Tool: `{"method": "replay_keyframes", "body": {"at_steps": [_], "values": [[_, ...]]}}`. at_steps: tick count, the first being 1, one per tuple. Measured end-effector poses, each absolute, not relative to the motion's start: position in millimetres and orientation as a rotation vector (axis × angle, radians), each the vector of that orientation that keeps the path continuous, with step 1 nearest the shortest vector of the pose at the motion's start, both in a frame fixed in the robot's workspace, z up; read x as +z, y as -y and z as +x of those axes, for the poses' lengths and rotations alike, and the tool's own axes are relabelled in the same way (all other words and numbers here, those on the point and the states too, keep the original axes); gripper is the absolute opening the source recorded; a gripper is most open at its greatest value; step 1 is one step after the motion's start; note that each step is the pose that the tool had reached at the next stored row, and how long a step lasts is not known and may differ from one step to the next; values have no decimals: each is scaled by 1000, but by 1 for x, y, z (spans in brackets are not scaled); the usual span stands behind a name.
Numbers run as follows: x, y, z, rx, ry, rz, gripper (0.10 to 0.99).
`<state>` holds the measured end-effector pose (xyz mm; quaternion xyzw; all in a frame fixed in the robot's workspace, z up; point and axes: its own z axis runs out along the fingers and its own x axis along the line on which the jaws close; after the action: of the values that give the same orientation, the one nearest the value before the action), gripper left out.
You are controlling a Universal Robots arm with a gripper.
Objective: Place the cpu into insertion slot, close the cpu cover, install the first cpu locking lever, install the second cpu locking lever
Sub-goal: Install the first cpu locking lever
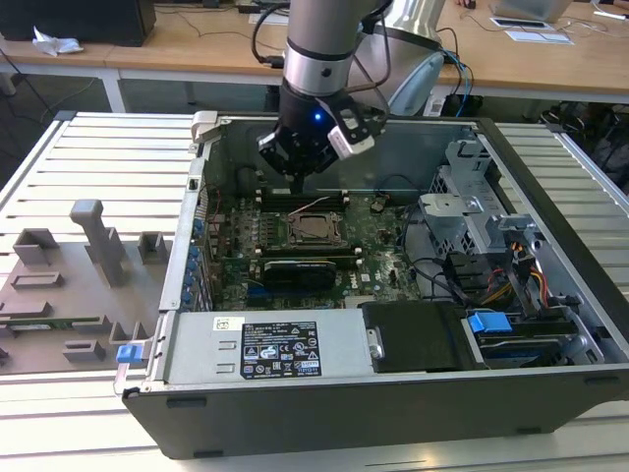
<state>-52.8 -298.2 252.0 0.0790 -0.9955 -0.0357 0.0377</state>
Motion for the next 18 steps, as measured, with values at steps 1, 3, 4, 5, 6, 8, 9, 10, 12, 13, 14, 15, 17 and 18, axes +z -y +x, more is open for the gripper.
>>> {"method": "replay_keyframes", "body": {"at_steps": [1, 3, 4, 5, 6, 8, 9, 10, 12, 13, 14, 15, 17, 18], "values": [[251, 298, -53, -110, 3056, 227, 106], [248, 298, -53, -112, 3059, 199, 106], [246, 298, -53, -112, 3059, 188, 106], [244, 298, -53, -113, 3061, 168, 106], [241, 298, -53, -114, 3062, 153, 106], [235, 298, -53, -114, 3062, 142, 106], [235, 298, -53, -114, 3062, 142, 106], [233, 298, -53, -114, 3062, 142, 106], [230, 298, -53, -114, 3062, 143, 106], [228, 298, -53, -114, 3062, 143, 106], [227, 298, -53, -114, 3062, 142, 106], [226, 298, -53, -114, 3062, 142, 106], [223, 298, -53, -114, 3062, 142, 106], [222, 298, -53, -114, 3062, 142, 106]]}}
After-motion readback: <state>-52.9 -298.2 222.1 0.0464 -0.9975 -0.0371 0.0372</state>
